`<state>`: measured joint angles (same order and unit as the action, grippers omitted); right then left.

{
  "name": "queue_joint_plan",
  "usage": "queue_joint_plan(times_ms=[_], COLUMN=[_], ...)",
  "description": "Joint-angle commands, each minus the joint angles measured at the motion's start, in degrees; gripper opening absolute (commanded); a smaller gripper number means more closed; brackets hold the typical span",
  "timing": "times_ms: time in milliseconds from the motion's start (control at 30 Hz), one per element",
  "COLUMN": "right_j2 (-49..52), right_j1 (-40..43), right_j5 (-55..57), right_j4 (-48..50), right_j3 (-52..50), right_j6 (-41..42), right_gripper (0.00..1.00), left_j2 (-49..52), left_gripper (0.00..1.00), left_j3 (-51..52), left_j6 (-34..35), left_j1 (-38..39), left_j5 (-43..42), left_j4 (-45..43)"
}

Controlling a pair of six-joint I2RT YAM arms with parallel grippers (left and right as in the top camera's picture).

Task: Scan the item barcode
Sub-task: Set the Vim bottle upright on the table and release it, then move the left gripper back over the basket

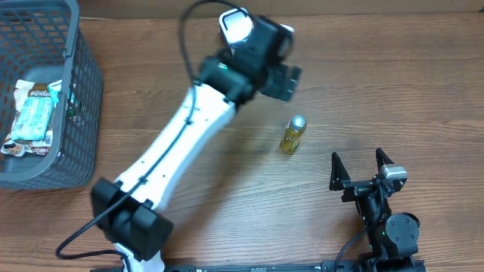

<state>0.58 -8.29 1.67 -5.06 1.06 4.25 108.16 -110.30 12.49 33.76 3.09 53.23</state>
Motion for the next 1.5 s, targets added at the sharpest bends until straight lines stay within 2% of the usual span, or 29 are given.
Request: queue_joint_plan(times_ms=[0, 233, 433, 1467], right_j2=[-0.42, -0.42, -0.42, -0.42], right_j1=[0.17, 0.17, 0.17, 0.17], right_j5=[-0.31, -0.31, -0.31, -0.31], right_j4=[0.37, 0.37, 0.37, 0.37], right_j3=[-0.61, -0.61, -0.61, -0.61], right_j6=[-0.22, -0.22, -0.22, -0.24], right_gripper=[1.0, 1.0, 1.0, 1.0], left_j2=[-1.2, -1.18, -1.18, -1.14], left_gripper=[0.99, 1.0, 0.99, 1.0], left_j3=[-0.94, -0.92, -0.9, -0.9], left_j6=[-0.07, -0.07, -0.09, -0.07], left_j1=[-5.7, -13.05, -16.09, -16.48], left_j5=[0.48, 0.48, 0.48, 0.46], left_j4=[3.76, 12.04, 14.08, 14.05])
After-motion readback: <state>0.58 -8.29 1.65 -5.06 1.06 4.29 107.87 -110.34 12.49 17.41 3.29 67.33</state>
